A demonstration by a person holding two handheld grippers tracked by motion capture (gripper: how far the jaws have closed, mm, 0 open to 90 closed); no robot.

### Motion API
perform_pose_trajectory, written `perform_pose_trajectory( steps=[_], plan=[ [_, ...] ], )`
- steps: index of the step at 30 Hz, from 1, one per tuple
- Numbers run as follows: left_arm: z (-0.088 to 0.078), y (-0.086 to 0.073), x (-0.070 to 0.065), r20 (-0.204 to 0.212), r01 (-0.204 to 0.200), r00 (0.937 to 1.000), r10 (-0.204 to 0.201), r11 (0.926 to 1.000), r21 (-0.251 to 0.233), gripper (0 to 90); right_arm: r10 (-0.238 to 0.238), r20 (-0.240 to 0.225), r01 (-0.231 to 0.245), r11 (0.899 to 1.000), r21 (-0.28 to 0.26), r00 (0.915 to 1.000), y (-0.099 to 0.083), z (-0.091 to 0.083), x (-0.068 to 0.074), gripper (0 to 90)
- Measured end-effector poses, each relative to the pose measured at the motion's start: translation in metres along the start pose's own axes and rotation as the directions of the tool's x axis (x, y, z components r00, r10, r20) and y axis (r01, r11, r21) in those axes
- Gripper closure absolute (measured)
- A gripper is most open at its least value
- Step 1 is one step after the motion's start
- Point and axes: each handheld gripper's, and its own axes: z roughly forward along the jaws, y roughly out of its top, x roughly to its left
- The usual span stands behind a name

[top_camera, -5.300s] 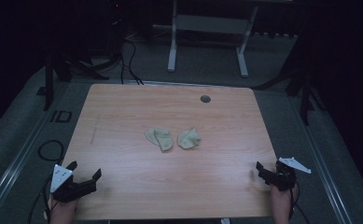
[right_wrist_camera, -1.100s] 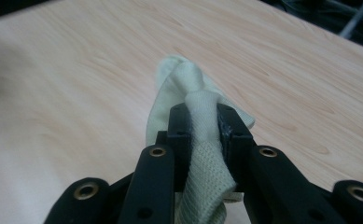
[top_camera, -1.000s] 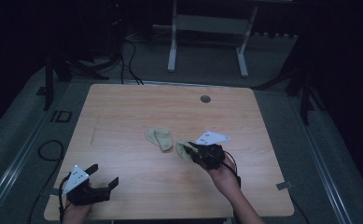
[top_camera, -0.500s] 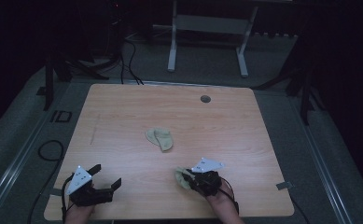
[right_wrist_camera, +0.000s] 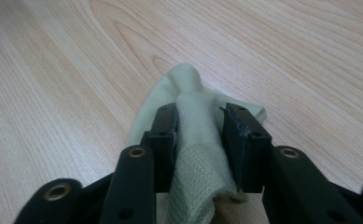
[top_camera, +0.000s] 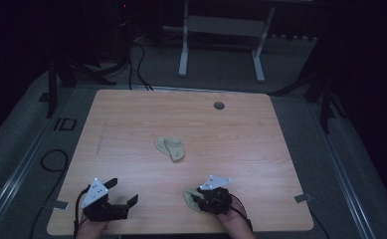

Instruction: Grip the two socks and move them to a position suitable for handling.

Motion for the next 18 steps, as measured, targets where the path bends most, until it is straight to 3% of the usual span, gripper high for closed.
perform_pose_trajectory(
  steps=[4, 7, 9, 10, 12, 14, 16, 18],
  plan=[
    [0.004, 0.002, -0.006, 0.035, 0.014, 0.9993, -0.014, 0.9999, 0.01, 2.1, 0.001, -0.007, -0.001, 1.0, 0.006, 1.0, 0.002, -0.001, 0.0, 48.4],
    [0.008, 0.007, -0.012, 0.08, 0.035, 0.9961, -0.036, 0.9993, 0.014, 2.1, 0.002, 0.0, -0.002, 0.999, -0.038, 1.0, 0.008, -0.013, -0.002, 38.6],
    [0.013, 0.011, -0.019, 0.104, 0.028, 0.9941, -0.031, 0.9991, 0.032, 2.1, 0.008, 0.004, -0.007, 0.998, -0.056, 1.0, 0.01, -0.018, -0.003, 37.0],
    [0.016, 0.013, -0.023, 0.12, 0.021, 0.9925, -0.026, 0.999, 0.039, 2.1, 0.029, 0.01, -0.028, 0.995, -0.1, 0.9995, 0.017, -0.035, -0.009, 36.6],
    [0.022, 0.017, -0.031, 0.145, 0.008, 0.9894, -0.015, 0.9987, 0.05, 6.3, 0.032, 0.023, -0.029, 0.992, -0.121, 0.9992, 0.021, -0.049, -0.013, 38.1],
    [0.03, 0.021, -0.04, 0.181, 0.005, 0.9833, -0.017, 0.9976, 0.069, 8.0, 0.043, 0.043, -0.037, 0.991, -0.126, 0.9982, 0.023, -0.058, -0.016, 42.7],
    [0.036, 0.025, -0.045, 0.206, -0.005, 0.9786, -0.012, 0.9963, 0.085, 14.6, 0.068, 0.016, -0.066, 0.991, -0.12, 0.9975, 0.022, -0.061, -0.017, 44.7],
    [0.044, 0.029, -0.052, 0.227, -0.031, 0.974, 0.006, 0.9939, 0.106, 15.6, 0.075, -0.005, -0.075, 0.993, -0.095, 0.9972, 0.018, -0.058, -0.013, 44.7]
  ],
)
